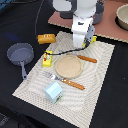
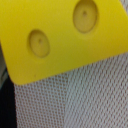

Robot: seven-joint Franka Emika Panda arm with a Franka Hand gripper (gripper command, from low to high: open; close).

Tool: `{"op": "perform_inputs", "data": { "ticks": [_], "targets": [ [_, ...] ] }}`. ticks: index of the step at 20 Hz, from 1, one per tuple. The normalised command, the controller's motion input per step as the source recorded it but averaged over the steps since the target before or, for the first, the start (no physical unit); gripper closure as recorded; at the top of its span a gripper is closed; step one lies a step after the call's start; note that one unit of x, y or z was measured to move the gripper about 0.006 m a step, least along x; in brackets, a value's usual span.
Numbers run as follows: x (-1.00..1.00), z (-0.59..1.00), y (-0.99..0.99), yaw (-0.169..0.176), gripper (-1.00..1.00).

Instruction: Interact with the objects in diverse but meaningful ways.

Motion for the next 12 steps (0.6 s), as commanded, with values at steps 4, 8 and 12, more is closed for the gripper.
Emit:
{"op": "perform_inputs", "data": {
  "ticks": [4,8,12],
  "targets": [
    [0.4,0.34,0.2,0.166,-1.0],
    [0.38,0.13,0.16,0.17,-1.0],
    [0.38,0.03,0.12,0.14,-1.0]
  ]
}}
